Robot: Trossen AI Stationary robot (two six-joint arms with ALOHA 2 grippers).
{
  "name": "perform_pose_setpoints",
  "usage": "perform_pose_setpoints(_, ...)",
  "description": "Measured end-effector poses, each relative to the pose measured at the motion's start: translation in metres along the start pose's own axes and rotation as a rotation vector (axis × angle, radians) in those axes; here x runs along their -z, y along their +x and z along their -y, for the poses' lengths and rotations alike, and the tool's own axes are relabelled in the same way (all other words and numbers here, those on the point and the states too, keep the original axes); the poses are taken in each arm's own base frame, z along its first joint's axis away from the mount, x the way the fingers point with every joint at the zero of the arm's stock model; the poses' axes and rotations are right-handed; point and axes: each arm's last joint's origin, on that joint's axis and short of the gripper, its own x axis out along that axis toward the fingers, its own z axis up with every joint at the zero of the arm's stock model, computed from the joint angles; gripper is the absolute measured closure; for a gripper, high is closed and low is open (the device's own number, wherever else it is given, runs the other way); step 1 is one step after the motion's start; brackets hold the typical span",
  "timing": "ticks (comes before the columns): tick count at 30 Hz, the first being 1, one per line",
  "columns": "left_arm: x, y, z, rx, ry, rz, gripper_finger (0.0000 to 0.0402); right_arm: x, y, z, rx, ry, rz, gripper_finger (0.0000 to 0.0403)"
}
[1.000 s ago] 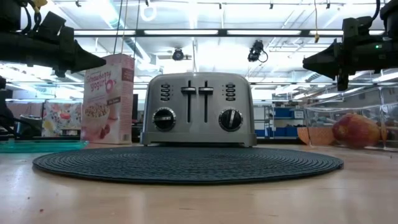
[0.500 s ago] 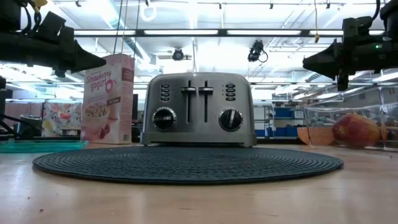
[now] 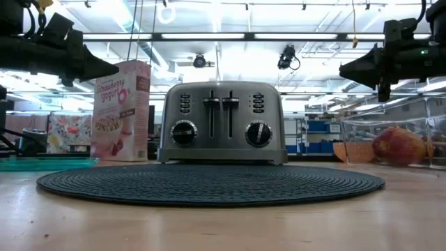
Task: Arrange a breakfast setting
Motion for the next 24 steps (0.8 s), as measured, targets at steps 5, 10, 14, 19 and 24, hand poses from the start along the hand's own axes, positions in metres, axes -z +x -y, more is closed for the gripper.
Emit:
perform_pose_setpoints(5,0.000,0.000,0.000,0.000,0.000,0.000,0.0367,0.000,0.000,0.000,0.000,0.000,-0.001,0.0332)
perform_pose_setpoints(10,0.000,0.000,0.000,0.000,0.000,0.000,0.0367,0.000,0.000,0.000,0.000,-0.005,-0.001,0.0332)
perform_pose_setpoints(14,-0.001,0.000,0.000,0.000,0.017,0.006,0.0367,-0.001,0.000,0.000,0.001,-0.079,0.008,0.0332)
perform_pose_setpoints(19,-0.001,0.000,0.000,0.000,-0.127,0.006,0.0367,-0.005,0.000,-0.002,-0.013,-0.064,0.054,0.0332)
perform_pose_setpoints(24,-0.001,0.000,0.000,0.001,-0.219,0.011,0.0367,-0.016,-0.001,-0.004,-0.008,0.039,0.165,0.0332)
